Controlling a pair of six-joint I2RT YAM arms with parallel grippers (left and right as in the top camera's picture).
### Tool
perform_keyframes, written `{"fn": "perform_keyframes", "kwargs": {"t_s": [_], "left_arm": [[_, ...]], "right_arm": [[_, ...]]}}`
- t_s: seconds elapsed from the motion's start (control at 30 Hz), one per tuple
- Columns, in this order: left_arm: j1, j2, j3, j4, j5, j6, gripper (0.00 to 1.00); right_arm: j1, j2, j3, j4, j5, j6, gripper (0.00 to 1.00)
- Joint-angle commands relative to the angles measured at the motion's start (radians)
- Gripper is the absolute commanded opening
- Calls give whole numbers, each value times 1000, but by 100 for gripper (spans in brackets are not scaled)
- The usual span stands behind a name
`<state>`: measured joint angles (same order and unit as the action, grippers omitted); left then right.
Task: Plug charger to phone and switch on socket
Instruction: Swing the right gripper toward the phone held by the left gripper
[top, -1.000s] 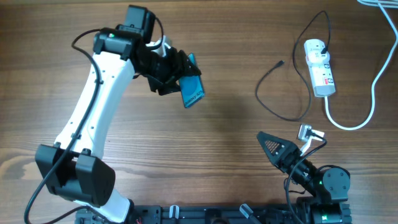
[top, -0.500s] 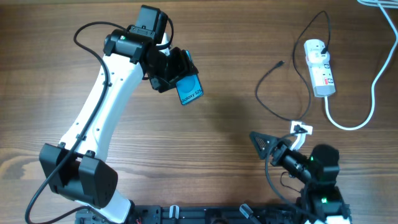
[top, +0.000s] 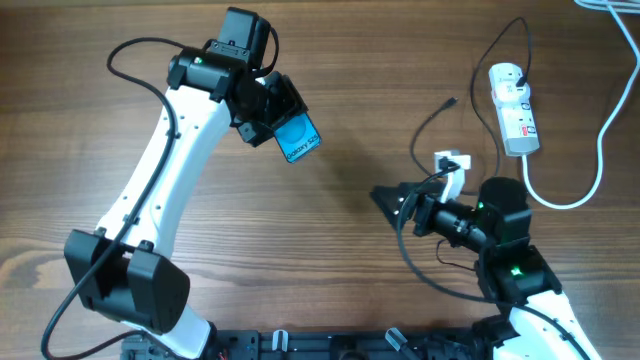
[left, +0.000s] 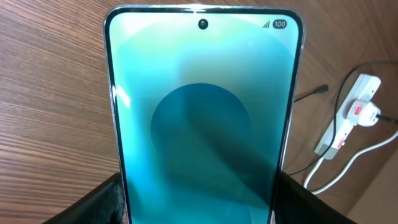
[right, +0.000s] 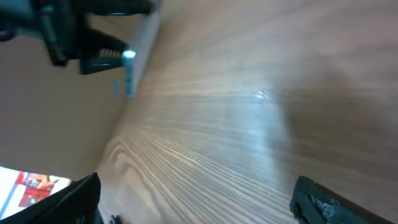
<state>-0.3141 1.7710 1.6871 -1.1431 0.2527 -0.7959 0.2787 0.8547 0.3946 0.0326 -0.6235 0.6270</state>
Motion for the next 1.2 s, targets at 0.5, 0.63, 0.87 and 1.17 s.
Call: {"fn": "perform_keyframes", "kwargs": {"t_s": [0.5, 0.63, 0.87, 1.17], "left_arm": [[-64, 69, 14, 23, 0, -194, 44], [-66, 69, 14, 30, 0, -216, 44], [-115, 69, 14, 63, -43, -215, 45], [-147, 69, 14, 89, -43, -234, 45]], "right_arm": [[151, 344, 19, 500, 151, 161, 99], [151, 381, 19, 555, 151, 163, 94], [184, 420, 19, 692, 152, 222, 94], [190, 448, 19, 712, 161, 248, 90]]}}
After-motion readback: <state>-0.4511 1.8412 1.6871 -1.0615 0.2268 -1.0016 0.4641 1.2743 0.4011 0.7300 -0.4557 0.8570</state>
